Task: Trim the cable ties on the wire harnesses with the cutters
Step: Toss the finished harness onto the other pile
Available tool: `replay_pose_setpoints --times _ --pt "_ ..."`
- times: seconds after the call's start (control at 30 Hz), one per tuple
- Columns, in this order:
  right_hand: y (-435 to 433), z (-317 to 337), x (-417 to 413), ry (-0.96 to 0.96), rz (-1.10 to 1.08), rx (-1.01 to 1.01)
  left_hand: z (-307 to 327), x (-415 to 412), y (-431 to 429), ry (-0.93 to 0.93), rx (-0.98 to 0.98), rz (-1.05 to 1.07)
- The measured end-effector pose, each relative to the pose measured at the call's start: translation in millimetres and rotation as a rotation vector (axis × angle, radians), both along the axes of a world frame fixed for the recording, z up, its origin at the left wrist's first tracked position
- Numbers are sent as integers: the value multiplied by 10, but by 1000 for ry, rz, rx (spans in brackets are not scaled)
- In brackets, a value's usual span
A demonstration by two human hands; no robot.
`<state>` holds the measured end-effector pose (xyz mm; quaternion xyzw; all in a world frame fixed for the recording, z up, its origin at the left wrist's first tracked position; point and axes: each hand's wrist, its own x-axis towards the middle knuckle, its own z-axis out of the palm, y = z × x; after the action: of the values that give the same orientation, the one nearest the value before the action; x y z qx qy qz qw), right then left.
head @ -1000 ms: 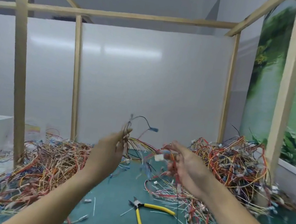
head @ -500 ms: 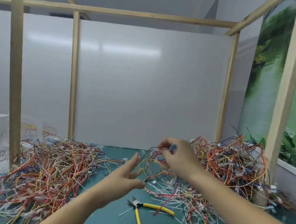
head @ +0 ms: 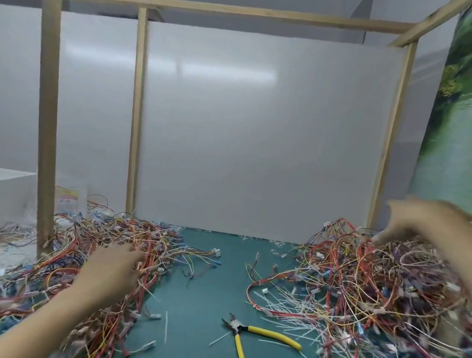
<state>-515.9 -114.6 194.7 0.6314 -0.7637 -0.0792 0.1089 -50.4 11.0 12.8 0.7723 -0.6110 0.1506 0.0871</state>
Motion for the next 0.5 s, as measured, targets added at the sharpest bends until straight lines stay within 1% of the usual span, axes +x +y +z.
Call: replay_pose_setpoints --times 0.03,0.1,0.13,0.2,0.23,0.27,0.3,0.33,0.37,0.43,0.47,0.5 --pt "62 -64 133 29 39 -87 -52 150 -16 -53 12 110" --pt "207 -274 439 -17 260 -186 -155 391 -37 -43 91 291" --pt "275 -413 590 -67 395 -207 -202 491 -55 1 132 326" --pt "404 -725 894 -179 598 -193 -238 623 -87 117 151 293" --pt "448 -886 1037 -227 653 -163 -232 654 -93 161 100 270" --pt "489 -1050 1175 -263 699 -130 -211 667 -98 166 6 275" --pt "528 -1208 1306 -297 735 -95 -198 706 -117 135 -106 306" --pt "558 -1361 1423 -336 765 -60 -175 752 -123 122 -163 354" --pt "583 -1505 1526 -376 787 -26 -165 811 -125 159 -148 391" --pt "625 -1751 1688 -440 821 20 -131 891 -113 258 62 427" --pt "644 -1854 1747 -462 835 28 -105 908 -83 280 129 419" --pt "662 -1943 1796 -481 848 26 -98 940 -65 271 122 401"
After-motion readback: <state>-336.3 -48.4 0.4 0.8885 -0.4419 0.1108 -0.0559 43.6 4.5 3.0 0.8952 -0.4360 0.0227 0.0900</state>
